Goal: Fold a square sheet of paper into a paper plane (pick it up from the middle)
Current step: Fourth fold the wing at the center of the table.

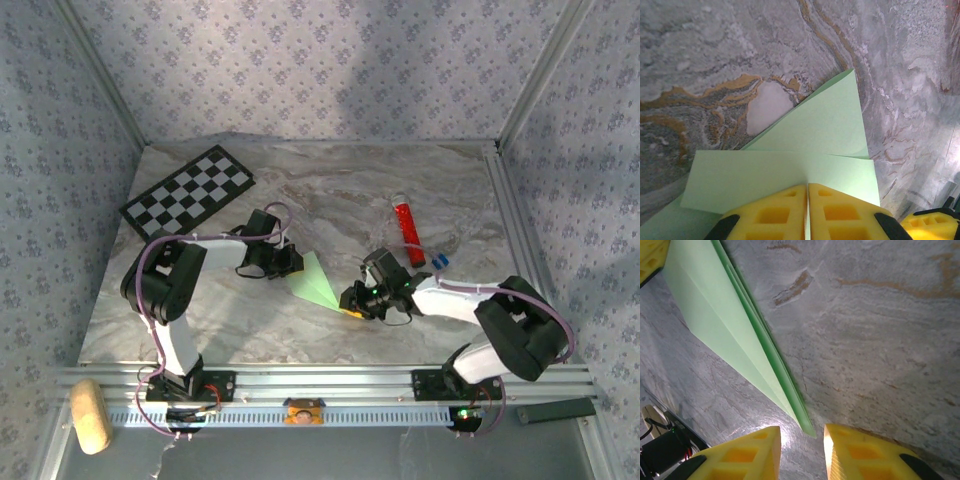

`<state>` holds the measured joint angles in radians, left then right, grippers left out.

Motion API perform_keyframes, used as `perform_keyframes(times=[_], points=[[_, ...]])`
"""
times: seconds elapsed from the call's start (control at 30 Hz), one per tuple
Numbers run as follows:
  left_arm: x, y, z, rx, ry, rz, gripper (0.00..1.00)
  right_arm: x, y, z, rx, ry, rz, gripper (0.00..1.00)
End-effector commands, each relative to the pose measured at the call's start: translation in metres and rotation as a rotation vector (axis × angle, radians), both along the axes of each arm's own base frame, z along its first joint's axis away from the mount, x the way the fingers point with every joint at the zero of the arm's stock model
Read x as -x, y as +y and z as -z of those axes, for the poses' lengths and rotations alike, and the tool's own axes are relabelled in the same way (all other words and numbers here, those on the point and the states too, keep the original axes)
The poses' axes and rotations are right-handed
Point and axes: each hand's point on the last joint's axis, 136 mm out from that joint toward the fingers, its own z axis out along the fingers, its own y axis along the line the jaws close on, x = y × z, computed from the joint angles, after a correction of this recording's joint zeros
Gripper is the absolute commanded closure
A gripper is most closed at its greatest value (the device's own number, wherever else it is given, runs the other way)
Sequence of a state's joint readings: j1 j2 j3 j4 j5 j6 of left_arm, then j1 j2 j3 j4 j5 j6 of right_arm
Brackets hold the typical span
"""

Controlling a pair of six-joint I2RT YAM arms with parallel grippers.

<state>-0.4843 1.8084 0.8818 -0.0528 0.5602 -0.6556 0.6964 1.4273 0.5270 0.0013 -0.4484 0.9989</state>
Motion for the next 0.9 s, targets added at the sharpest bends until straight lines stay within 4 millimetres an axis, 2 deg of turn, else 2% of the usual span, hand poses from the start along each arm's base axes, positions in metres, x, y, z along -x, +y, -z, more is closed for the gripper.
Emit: perform_keyframes(times=[0.0, 0.27, 0.87], points=[[0.009, 0.013, 0.016, -0.074, 0.057, -0.019, 0.90, 0.003, 0.001, 0.003, -0.006, 0.023, 0.014, 0.70], [0.010, 0.012, 0.015, -0.070, 0.059, -0.018, 0.90, 0.004, -0.003, 0.006, 0.007, 0.035, 0.012, 0.71], [0.002, 0.006, 0.006, -0.030, 0.063, -0.030, 0.90, 0.000, 0.002, 0.003, -0.019, 0.038, 0.019, 0.69]])
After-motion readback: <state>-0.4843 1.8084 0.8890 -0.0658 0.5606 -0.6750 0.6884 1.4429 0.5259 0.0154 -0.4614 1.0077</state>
